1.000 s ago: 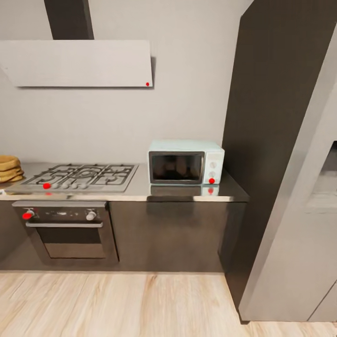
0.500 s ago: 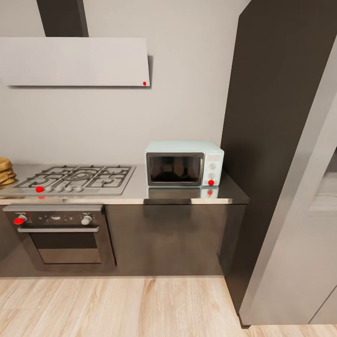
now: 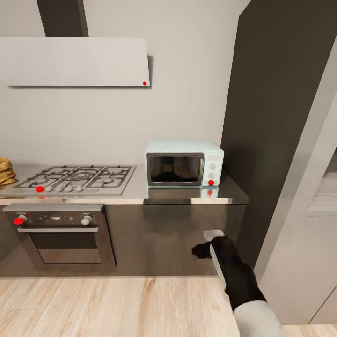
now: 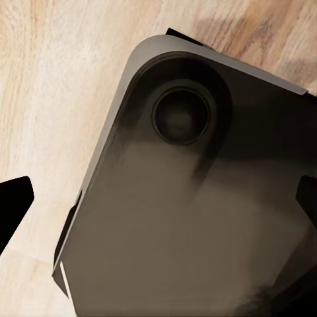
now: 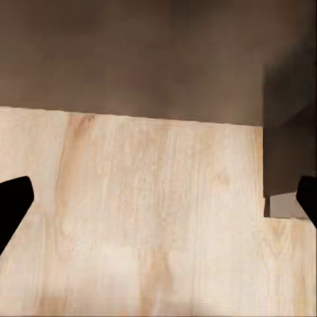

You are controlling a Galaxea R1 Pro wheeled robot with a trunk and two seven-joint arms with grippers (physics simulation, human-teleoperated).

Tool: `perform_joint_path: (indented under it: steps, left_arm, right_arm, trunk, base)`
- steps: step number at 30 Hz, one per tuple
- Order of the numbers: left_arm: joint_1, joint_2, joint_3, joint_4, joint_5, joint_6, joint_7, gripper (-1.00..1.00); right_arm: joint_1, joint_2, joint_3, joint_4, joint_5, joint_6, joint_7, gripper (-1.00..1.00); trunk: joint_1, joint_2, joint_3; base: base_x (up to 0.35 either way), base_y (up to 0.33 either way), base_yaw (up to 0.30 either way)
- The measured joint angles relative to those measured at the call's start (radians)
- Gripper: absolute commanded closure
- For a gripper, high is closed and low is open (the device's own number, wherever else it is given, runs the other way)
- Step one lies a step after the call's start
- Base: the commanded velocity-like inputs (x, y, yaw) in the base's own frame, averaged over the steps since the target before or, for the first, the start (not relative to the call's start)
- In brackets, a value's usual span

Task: In the kitchen, take the popcorn bag from the countertop, put it into the microwave, and heat it until the popcorn is cooked so the cooked popcorn ends up inside the bag.

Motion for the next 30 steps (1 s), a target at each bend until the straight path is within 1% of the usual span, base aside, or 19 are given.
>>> perform_joint_path:
  steps: [1,2,4,5,7,9,11,12,13,15,18,23,26,28,30]
  left_arm:
    - [0.0,0.0,0.0,0.0,0.0,0.0,0.0,-1.0]
    - [0.0,0.0,0.0,0.0,0.0,0.0,0.0,-1.0]
    - [0.0,0.0,-0.001,0.0,0.0,0.0,0.0,-1.0]
    - [0.0,0.0,-0.002,0.0,0.0,0.0,0.0,-1.0]
    - [0.0,0.0,-0.003,-0.001,0.0,0.0,0.0,-1.0]
    - [0.0,0.003,-0.003,-0.002,0.0,0.001,-0.001,-1.0]
    - [0.0,0.002,-0.003,-0.002,0.0,0.001,-0.002,-1.0]
    - [0.0,0.001,-0.004,-0.002,0.0,0.001,-0.002,-1.0]
    - [0.0,0.001,-0.004,-0.002,0.0,0.001,-0.002,-1.0]
    - [0.0,0.0,-0.004,-0.002,0.0,0.001,-0.001,-1.0]
    - [0.0,0.001,-0.004,-0.002,-0.001,0.0,-0.003,-1.0]
    - [0.0,-0.001,-0.007,-0.002,-0.009,0.003,-0.002,-1.0]
    - [0.0,-0.001,-0.007,-0.002,-0.01,0.003,-0.002,-1.0]
    - [0.0,-0.001,-0.007,-0.002,-0.01,0.002,-0.002,-1.0]
    - [0.0,-0.001,-0.007,-0.002,-0.01,0.002,-0.002,-1.0]
  right_arm:
    - [-0.064,0.0,-0.001,-0.007,-0.011,0.041,0.0,-1.0]
    - [-0.146,0.0,-0.001,-0.012,-0.035,0.07,-0.002,-1.0]
    - [-0.255,0.0,-0.003,-0.016,-0.059,0.071,-0.005,-1.0]
    - [-0.319,0.0,-0.006,-0.018,-0.07,0.071,-0.008,-1.0]
    - [-0.383,0.0,-0.009,-0.048,-0.075,0.071,-0.014,-1.0]
    - [-0.404,0.0,-0.01,-0.099,-0.074,0.034,-0.021,-1.0]
    - [-0.411,0.0,-0.01,-0.111,-0.076,0.002,-0.026,-1.0]
    - [-0.414,0.0,-0.01,-0.098,-0.076,-0.047,-0.028,-1.0]
    - [-0.416,0.0,-0.01,-0.084,-0.076,-0.08,-0.028,-1.0]
    - [-0.418,0.0,-0.013,-0.028,-0.076,-0.201,-0.032,-1.0]
    - [-0.419,-0.001,-0.015,0.035,-0.075,-0.311,-0.065,-1.0]
    - [-0.419,0.0,-0.016,0.057,-0.076,-0.32,-0.076,-1.0]
    - [-0.419,0.0,-0.016,0.067,-0.076,-0.321,-0.121,-1.0]
    - [-0.419,0.0,-0.016,0.089,-0.076,-0.345,-0.146,-1.0]
    - [-0.419,0.0,-0.016,0.124,-0.076,-0.391,-0.156,-1.0]
  trunk:
    - [0.0,0.0,0.0]
    - [0.0,0.0,0.0]
    - [0.0,0.0,0.0]
    - [0.0,0.0,0.0]
    - [0.0,0.0,0.0]
    - [0.0,0.0,0.0]
    - [0.0,0.0,0.0]
    - [0.0,0.0,0.0]
    - [0.0,0.0,0.0]
    - [0.0,0.0,0.0]
    - [0.0,0.0,0.0]
    - [0.0,0.0,0.0]
    - [-0.001,0.0,0.0]
    - [-0.001,0.0,0.0]
    - [-0.001,0.0,0.0]
  base:
    - [0.0,0.0,0.0]
    - [0.0,0.0,0.0]
    - [0.0,0.0,0.0]
    - [0.0,0.0,0.0]
    - [0.0,0.0,0.0]
    - [0.0,0.0,0.0]
    - [0.0,0.0,0.0]
    - [0.0,0.0,0.0]
    - [0.0,0.0,0.0]
    - [0.0,0.0,0.0]
    - [0.05,0.0,0.0]
    - [0.272,0.0,0.0]
    - [0.317,0.0,0.0]
    - [0.321,0.0,0.0]
    - [0.321,0.0,0.0]
